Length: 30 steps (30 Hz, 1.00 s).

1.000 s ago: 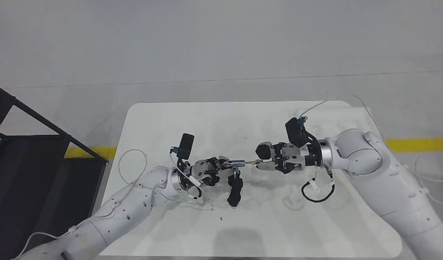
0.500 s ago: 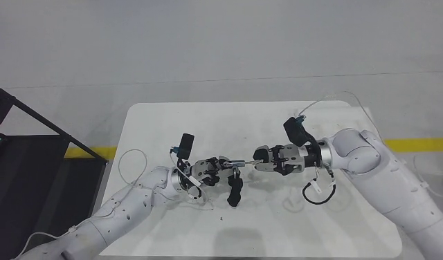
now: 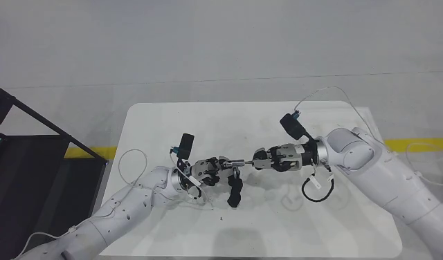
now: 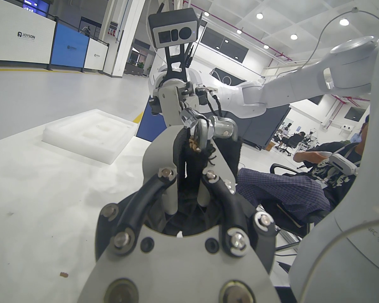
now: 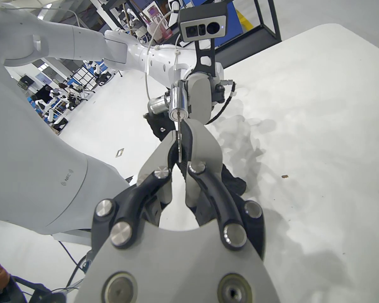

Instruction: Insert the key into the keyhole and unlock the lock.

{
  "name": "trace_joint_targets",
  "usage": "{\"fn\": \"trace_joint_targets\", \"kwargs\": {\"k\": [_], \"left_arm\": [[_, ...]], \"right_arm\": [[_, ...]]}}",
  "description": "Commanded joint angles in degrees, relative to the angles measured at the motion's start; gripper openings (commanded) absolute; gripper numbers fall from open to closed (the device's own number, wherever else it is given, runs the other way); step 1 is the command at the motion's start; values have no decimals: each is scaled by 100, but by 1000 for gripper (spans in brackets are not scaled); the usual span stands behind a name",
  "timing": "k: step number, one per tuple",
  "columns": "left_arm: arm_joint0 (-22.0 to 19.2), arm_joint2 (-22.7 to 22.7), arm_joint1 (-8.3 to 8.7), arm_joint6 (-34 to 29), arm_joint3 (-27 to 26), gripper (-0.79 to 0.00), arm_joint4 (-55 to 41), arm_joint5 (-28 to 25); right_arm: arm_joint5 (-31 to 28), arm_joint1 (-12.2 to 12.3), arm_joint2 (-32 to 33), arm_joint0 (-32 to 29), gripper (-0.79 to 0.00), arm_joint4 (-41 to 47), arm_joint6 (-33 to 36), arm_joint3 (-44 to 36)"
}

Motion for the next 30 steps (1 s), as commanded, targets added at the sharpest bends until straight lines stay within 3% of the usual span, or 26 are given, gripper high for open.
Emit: {"fn": "trace_joint_targets", "kwargs": {"k": [1,14,22,30], "left_arm": [[0,0,0,0,0,-785,0,0],[0,0,0,0,0,-785,0,0],[0,0,0,0,0,-785,0,0],[0,0,0,0,0,-785,0,0]], "right_arm": [[52,25,-241,142,-785,227,51,48],[1070,87,-1291,843,-785,2259,1070,163],[1997,-4,-1290,979,-785,3680,1997,464],[3047,-292,-1078,917,-785,4370,3047,974]]}}
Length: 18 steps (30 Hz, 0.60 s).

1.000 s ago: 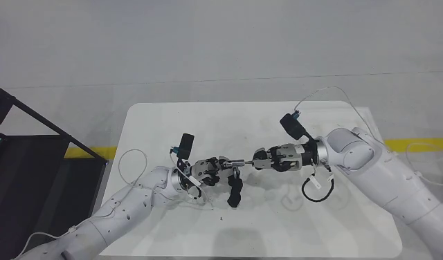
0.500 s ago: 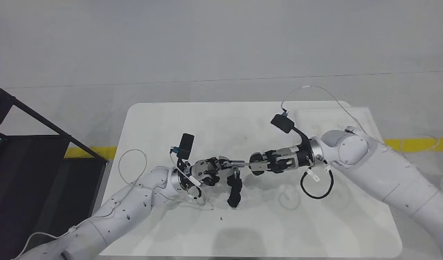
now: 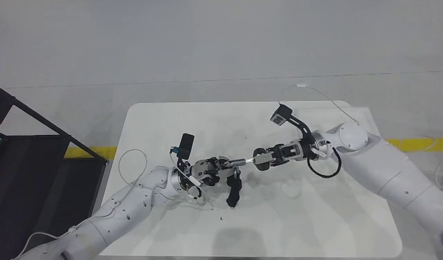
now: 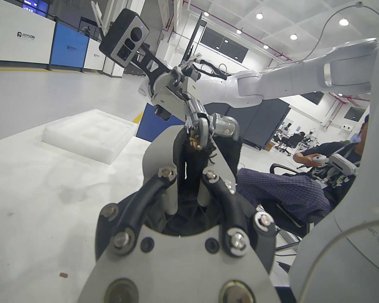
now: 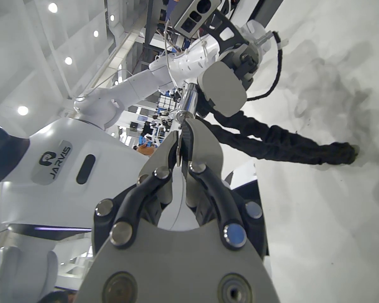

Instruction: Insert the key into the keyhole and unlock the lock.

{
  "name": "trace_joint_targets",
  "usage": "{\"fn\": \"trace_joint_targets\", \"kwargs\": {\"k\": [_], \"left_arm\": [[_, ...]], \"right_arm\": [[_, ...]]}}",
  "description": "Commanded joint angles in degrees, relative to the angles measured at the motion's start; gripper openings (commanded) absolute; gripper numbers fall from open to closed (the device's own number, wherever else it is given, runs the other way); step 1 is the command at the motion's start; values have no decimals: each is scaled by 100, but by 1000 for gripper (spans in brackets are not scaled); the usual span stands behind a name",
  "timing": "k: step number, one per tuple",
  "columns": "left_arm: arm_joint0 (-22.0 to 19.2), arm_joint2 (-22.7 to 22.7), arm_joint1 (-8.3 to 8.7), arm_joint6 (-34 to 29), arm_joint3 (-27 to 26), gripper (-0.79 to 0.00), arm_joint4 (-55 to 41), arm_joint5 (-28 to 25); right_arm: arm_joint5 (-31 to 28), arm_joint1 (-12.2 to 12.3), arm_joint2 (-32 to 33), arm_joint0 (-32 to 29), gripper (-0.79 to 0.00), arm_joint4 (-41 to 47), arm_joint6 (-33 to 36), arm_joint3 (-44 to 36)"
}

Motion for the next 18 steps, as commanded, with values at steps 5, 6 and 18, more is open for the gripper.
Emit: {"fn": "trace_joint_targets", "kwargs": {"k": [5,6,18], "left_arm": [[0,0,0,0,0,-785,0,0],[0,0,0,0,0,-785,0,0],[0,0,0,0,0,-785,0,0]], "right_arm": [[504,-241,156,-123,-785,261,504,331],[608,-289,182,-162,-785,375,607,384],[1419,-897,231,-221,-785,1015,1226,1389]]}}
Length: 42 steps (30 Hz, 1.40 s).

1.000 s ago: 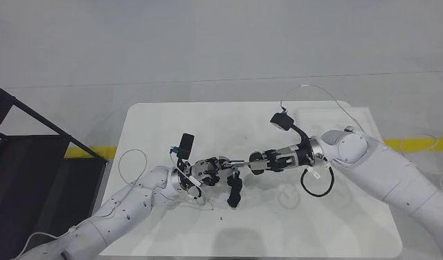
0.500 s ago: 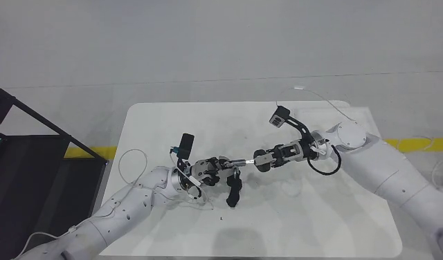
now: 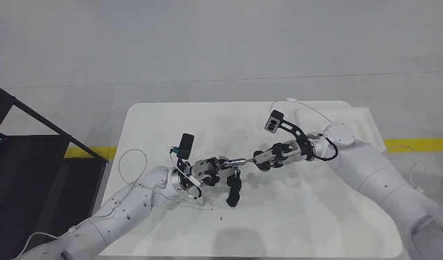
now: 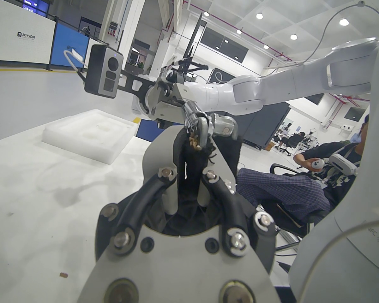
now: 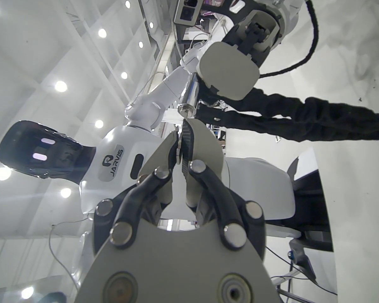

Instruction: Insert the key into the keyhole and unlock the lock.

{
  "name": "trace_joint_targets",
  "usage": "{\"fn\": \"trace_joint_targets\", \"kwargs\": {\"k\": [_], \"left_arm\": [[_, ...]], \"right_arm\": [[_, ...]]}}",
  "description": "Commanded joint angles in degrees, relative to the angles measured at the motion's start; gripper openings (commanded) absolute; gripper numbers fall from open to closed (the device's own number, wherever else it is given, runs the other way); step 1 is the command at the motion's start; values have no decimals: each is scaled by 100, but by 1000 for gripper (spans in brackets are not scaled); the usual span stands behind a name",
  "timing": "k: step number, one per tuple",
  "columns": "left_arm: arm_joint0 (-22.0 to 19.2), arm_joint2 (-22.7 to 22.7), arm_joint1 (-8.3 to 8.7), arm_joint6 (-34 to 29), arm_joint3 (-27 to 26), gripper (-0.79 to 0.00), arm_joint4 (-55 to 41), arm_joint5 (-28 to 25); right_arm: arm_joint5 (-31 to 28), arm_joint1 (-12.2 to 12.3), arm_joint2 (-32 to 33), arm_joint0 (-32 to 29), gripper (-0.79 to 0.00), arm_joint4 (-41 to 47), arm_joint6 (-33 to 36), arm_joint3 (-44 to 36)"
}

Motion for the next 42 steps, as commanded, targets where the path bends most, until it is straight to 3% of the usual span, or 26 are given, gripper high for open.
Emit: {"fn": "trace_joint_targets", "kwargs": {"k": [1,12,13,14,15,16,29,34,39,42], "left_arm": [[0,0,0,0,0,-785,0,0],[0,0,0,0,0,-785,0,0],[0,0,0,0,0,-785,0,0],[0,0,0,0,0,-785,0,0],[0,0,0,0,0,-785,0,0],[0,0,0,0,0,-785,0,0],[0,0,0,0,0,-785,0,0],[105,-75,-13,3,-60,-785,-232,207],[455,-433,-3,-74,-449,-785,-1195,912],[764,-658,30,-516,-954,-785,-2311,1873]], "right_arm": [[82,-72,-41,18,-785,69,-4,75],[345,-348,-138,68,-785,361,-4,303],[335,-358,-146,75,-640,342,-4,293],[319,-363,-151,77,-419,325,-4,286],[298,-365,-155,77,-132,307,-4,285],[276,-365,-155,77,0,296,-4,292],[-144,-256,-72,23,0,4,-4,172],[-244,-76,434,-112,0,-618,-101,-115],[-2352,332,1069,-613,0,-3565,-2211,-1068],[-3823,574,1597,-999,0,-5511,-3701,-1176]]}}
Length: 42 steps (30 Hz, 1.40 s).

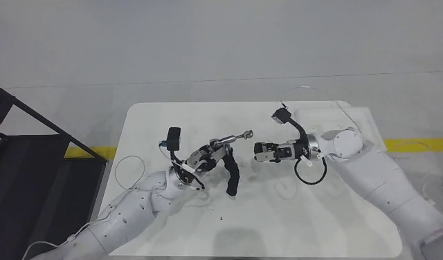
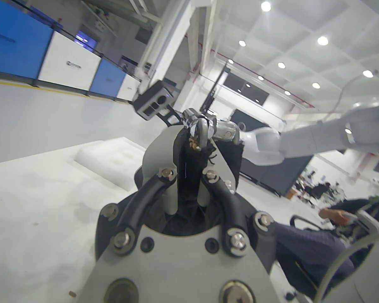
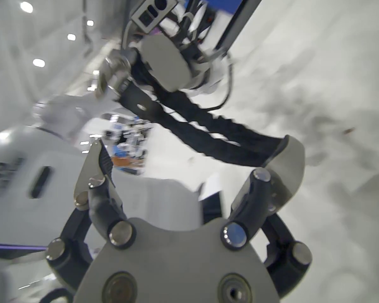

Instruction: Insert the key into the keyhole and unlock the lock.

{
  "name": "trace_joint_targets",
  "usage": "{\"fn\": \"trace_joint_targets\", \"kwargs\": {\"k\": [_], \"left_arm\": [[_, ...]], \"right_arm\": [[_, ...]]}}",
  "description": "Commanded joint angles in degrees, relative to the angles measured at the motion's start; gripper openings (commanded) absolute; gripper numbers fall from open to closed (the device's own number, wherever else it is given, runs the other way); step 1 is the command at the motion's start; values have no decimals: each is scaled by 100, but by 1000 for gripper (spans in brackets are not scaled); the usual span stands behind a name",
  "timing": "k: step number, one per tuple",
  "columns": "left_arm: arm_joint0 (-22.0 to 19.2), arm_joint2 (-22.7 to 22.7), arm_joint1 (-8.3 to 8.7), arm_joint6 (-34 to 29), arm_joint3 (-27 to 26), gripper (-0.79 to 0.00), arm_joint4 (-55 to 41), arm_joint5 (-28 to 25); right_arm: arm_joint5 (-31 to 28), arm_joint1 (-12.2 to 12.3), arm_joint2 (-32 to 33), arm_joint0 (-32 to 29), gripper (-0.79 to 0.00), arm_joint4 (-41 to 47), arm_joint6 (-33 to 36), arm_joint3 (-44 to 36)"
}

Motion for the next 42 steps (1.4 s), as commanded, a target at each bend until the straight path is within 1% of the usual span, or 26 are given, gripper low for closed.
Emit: {"fn": "trace_joint_targets", "kwargs": {"k": [1,2,3,5,7,10,12,14,19,22,25,27,28,29,33,34,35,37,38,40,42], "left_arm": [[164,-161,32,-393,-411,-785,-828,751],[236,-258,60,-613,-627,-785,-922,1172],[350,-355,88,-819,-822,-785,-1063,1780],[521,-543,130,-1155,-1416,-785,-1182,2835],[717,-703,164,-1392,-1875,-785,-1259,3564],[940,-900,196,-1602,-2336,-785,-1096,4424],[1049,-989,201,-1690,-2592,-785,-886,4963],[1134,-1030,199,-1840,-2799,-785,-646,5314],[1264,-1069,159,-2225,-3201,-785,-8,6536],[1264,-1069,159,-2225,-3201,-785,-8,6536],[1264,-1069,159,-2225,-3201,-785,-8,6536],[1264,-1069,159,-2225,-3201,-785,-8,6536],[1264,-1069,159,-2225,-3201,-785,-8,6536],[1264,-1069,159,-2225,-3201,-785,-8,6536],[1264,-1069,159,-2225,-3201,-785,-8,6536],[1264,-1069,159,-2225,-3201,-785,-8,6536],[1264,-1069,159,-2225,-3201,-785,-8,6536],[1264,-1069,159,-2225,-3201,-785,-8,6536],[1264,-1069,159,-2225,-3201,-785,-8,6536],[1264,-1069,159,-2225,-3201,-785,-8,6536],[1264,-1069,159,-2225,-3201,-785,-8,6536]], "right_arm": [[-889,103,432,-232,0,-1560,-1149,-42],[-971,136,662,-383,0,-2198,-1672,-175],[-944,157,911,-554,0,-2875,-2289,-392],[-609,169,1264,-1026,0,-4308,-3491,-976],[-95,157,1497,-1494,0,-5592,-4672,-1502],[579,120,1569,-1978,0,-7124,-6003,-1996],[838,85,1497,-2132,0,-7740,-6506,-2118],[988,43,1418,-2166,0,-8083,-6818,-2157],[1233,-67,1214,-2072,0,-8518,-7036,-2108],[1257,-132,1115,-1974,0,-8507,-6953,-2029],[1201,-213,988,-1854,0,-8226,-6742,-1923],[1124,-269,904,-1739,-206,-8010,-6541,-1842],[1087,-297,863,-1676,-342,-7902,-6440,-1802],[1081,-325,828,-1611,-413,-7833,-6357,-1766],[1035,-435,686,-1403,-493,-7602,-6135,-1629],[1018,-458,662,-1363,-539,-7552,-6099,-1595],[1010,-479,646,-1323,-566,-7523,-6067,-1569],[990,-515,622,-1276,-668,-7462,-6030,-1522],[968,-530,615,-1263,-683,-7415,-6007,-1494],[949,-554,616,-1236,-782,-7374,-5960,-1454],[937,-576,611,-1223,-785,-7358,-5906,-1410]]}}
